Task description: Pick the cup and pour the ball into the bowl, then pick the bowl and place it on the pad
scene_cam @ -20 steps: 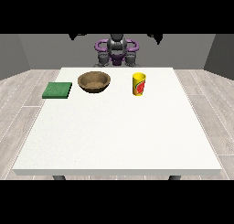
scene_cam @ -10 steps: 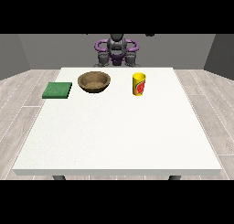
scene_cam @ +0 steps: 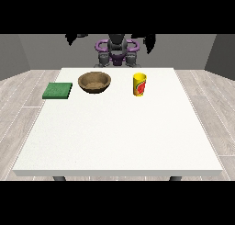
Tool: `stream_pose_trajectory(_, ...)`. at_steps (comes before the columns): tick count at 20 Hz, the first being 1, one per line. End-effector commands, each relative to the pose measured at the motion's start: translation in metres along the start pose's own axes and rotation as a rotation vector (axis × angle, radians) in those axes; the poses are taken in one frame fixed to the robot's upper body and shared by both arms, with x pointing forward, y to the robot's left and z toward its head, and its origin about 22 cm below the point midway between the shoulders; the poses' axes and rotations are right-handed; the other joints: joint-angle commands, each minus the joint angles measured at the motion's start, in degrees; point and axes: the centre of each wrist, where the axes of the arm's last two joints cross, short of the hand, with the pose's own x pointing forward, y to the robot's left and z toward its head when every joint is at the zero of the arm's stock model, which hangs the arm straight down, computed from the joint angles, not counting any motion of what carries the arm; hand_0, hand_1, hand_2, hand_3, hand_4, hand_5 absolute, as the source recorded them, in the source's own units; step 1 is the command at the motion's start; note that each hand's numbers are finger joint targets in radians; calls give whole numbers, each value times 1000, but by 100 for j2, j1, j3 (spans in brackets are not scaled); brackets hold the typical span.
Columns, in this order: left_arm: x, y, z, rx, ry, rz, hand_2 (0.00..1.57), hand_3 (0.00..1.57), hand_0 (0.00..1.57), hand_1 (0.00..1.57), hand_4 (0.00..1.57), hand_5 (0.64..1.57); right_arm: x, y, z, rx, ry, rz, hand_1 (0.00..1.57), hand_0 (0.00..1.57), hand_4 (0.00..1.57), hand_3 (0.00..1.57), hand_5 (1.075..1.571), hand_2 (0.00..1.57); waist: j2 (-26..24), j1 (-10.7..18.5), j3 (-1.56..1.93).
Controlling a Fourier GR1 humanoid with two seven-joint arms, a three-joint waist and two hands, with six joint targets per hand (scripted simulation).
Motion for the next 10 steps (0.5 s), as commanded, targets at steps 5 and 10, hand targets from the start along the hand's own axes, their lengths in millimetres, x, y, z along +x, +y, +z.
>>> stream_pose_trajectory(5, -56, 16, 3, -9, -118, -43, 0, 0, 0, 0, 481, 1483, -11, -31, -13, 6, -134, 9, 0, 0, 685, 0, 1548, 0, 956, -9, 1)
stream_pose_trajectory(10, -77, 24, -19, 8, -122, -55, 0, 0, 0, 0, 187, 1472, 12, -55, -32, 34, -157, 1, 0, 0, 676, 0, 1559, 0, 1167, -200, 0)
